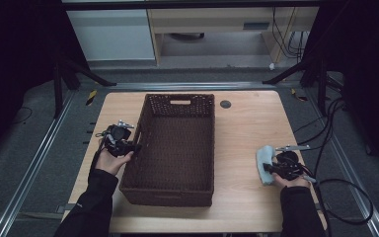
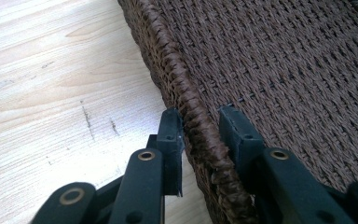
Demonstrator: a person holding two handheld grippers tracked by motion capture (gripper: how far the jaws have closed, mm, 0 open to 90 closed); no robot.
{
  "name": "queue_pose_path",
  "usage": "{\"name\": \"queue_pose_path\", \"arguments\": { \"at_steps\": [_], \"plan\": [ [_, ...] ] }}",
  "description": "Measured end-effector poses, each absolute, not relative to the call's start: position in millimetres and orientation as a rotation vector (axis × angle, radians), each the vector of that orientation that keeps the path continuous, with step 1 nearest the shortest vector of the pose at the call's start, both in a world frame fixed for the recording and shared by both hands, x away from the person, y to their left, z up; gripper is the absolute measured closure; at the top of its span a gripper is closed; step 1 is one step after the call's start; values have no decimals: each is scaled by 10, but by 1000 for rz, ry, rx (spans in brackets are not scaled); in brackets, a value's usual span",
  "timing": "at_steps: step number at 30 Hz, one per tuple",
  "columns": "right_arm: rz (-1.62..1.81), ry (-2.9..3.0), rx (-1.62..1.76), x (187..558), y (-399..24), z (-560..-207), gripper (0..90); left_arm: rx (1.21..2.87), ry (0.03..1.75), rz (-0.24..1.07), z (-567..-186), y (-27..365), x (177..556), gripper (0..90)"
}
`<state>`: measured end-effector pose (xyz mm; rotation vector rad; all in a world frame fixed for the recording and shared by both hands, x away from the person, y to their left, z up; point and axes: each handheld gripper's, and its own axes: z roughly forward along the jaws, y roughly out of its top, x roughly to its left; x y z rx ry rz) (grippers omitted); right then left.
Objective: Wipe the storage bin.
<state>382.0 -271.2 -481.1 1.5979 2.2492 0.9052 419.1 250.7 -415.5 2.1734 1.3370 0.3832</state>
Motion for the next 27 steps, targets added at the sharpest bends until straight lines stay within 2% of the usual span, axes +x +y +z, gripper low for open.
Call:
{"name": "queue_pose_path", "arguments": {
  "at_steps": [12,27],
  "plan": [
    [1016,2236,1512,3951,-2564,-4592,819,2173,1310,349,-4151,2459,4204,709],
    [1087,2205,1439,4425,-2243,-4379,818,2197,1277,347,-4154,2369,4234,710]
  ]
}}
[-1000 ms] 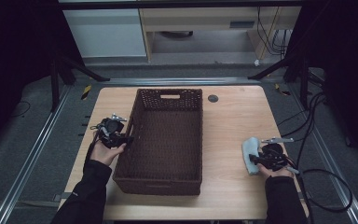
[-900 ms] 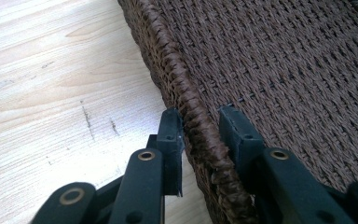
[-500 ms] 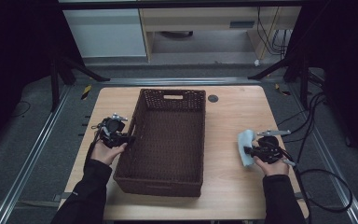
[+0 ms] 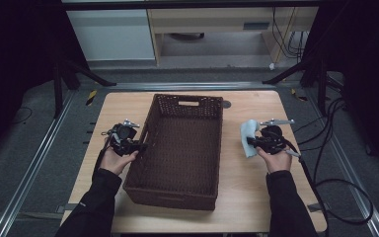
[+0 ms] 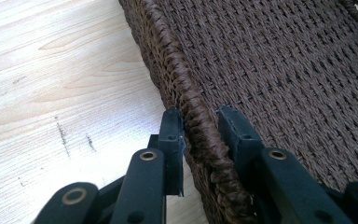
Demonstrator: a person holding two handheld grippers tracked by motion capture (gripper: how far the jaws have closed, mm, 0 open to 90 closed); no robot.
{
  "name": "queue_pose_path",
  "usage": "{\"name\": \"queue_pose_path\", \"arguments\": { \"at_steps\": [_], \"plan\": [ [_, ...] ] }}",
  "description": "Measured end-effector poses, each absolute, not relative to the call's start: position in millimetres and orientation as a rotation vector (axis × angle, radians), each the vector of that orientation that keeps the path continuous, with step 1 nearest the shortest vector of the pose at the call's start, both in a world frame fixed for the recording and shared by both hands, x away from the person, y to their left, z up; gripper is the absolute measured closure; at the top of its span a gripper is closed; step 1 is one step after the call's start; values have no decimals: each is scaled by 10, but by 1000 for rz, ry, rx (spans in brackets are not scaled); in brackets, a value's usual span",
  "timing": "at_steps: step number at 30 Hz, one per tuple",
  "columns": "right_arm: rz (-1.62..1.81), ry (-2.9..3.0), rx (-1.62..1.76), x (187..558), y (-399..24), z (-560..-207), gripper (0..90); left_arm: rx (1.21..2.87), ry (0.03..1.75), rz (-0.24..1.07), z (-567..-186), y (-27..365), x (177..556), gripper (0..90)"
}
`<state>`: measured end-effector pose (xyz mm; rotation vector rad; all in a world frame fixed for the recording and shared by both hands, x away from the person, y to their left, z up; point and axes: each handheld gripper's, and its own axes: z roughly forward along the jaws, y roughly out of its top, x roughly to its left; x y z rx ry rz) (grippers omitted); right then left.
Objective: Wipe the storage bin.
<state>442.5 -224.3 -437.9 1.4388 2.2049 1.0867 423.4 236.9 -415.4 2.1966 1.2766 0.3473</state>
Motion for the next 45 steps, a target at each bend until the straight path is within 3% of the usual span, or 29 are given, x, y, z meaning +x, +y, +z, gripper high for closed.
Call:
{"name": "queue_pose_path", "arguments": {
  "at_steps": [18,33,45],
  "plan": [
    [1066,2217,1377,4909,-1819,-4429,825,2246,1261,343,-4130,2428,4294,716],
    [1008,2290,1403,5308,-1578,-4836,834,2253,1257,355,-4129,2423,4296,716],
    [1222,2193,1224,5254,-1653,-4239,835,2248,1260,351,-4133,2418,4300,717]
  ]
}}
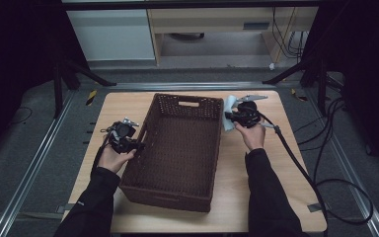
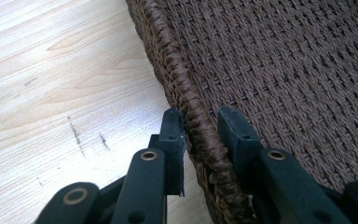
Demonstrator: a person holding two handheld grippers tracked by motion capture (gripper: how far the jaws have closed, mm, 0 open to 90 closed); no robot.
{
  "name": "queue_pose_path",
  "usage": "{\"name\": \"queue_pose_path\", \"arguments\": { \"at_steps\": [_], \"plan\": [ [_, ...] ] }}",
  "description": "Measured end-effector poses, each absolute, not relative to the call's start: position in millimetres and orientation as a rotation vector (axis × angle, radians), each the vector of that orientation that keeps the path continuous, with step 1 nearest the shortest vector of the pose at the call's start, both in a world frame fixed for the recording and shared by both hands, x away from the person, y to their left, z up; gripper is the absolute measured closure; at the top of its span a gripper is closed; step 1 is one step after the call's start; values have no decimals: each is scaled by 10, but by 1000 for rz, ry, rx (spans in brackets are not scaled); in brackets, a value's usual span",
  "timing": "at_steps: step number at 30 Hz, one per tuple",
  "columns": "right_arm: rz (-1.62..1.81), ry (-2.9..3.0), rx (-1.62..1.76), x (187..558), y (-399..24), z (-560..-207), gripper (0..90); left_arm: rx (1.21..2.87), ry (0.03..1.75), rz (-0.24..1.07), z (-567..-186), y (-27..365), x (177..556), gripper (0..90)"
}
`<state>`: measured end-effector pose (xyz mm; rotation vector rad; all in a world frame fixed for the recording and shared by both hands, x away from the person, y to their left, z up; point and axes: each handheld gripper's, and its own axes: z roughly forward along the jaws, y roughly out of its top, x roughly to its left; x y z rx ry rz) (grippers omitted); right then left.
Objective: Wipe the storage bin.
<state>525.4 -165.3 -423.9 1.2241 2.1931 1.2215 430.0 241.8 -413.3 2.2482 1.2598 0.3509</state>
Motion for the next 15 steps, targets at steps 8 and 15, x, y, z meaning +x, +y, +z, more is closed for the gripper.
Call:
{"name": "queue_pose_path", "arguments": {
  "at_steps": [8,15],
  "plan": [
    [1156,2247,1198,5271,-1628,-4284,836,2236,1267,352,-4136,2414,4302,718],
    [1032,2341,1268,5292,-1600,-4691,836,2237,1268,352,-4134,2398,4340,719]
  ]
}}
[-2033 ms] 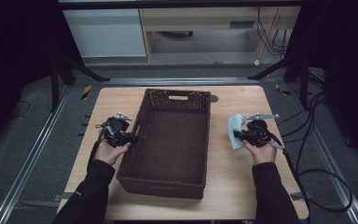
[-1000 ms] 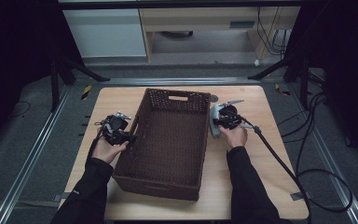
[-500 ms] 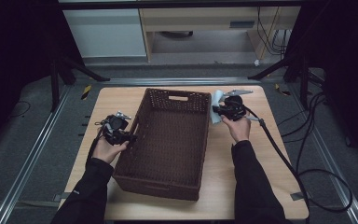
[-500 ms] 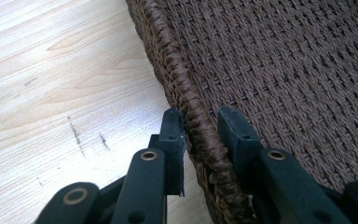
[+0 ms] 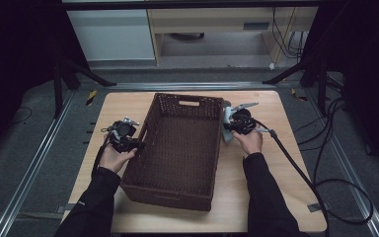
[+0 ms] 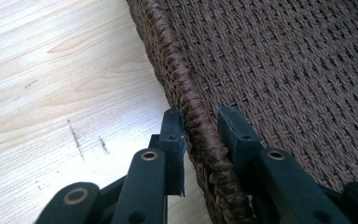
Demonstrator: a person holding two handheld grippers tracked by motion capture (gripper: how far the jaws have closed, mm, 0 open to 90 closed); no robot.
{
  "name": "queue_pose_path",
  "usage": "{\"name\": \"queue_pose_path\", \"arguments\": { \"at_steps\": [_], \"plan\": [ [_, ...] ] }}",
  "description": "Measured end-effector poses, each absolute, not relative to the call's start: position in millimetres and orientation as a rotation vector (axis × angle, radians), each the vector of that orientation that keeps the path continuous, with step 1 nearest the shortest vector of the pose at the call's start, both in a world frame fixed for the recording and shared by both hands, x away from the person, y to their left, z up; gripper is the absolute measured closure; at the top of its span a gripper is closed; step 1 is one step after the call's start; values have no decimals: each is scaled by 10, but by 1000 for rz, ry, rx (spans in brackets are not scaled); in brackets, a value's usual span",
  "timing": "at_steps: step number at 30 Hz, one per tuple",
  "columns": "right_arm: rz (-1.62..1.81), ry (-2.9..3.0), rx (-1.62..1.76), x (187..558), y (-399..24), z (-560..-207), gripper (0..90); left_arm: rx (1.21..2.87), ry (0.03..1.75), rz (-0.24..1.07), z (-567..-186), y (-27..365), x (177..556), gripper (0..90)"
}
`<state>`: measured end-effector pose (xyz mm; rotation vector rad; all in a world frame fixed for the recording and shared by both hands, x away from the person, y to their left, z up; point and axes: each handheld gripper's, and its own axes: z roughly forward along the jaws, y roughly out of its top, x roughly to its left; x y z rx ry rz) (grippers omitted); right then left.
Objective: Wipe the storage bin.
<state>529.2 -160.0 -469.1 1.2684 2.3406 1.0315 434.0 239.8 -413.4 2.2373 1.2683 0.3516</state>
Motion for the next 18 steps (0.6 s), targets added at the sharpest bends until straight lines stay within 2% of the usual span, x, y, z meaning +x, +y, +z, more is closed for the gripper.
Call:
{"name": "queue_pose_path", "arguments": {
  "at_steps": [3,6,11,15,18],
  "plan": [
    [1001,2368,1320,5309,-1610,-4855,835,2230,1268,345,-4137,2400,4357,718],
    [1023,2377,1325,5308,-1606,-4851,835,2232,1261,350,-4135,2401,4355,713],
    [1180,2283,1289,5246,-1680,-4540,836,2235,1245,397,-4119,2392,4329,671],
    [1252,2230,1212,5183,-1696,-4233,836,2214,1246,395,-4056,2421,4306,597],
    [1228,2251,1153,5145,-1650,-4146,836,2215,1243,400,-3994,2429,4267,573]
  ]
}}
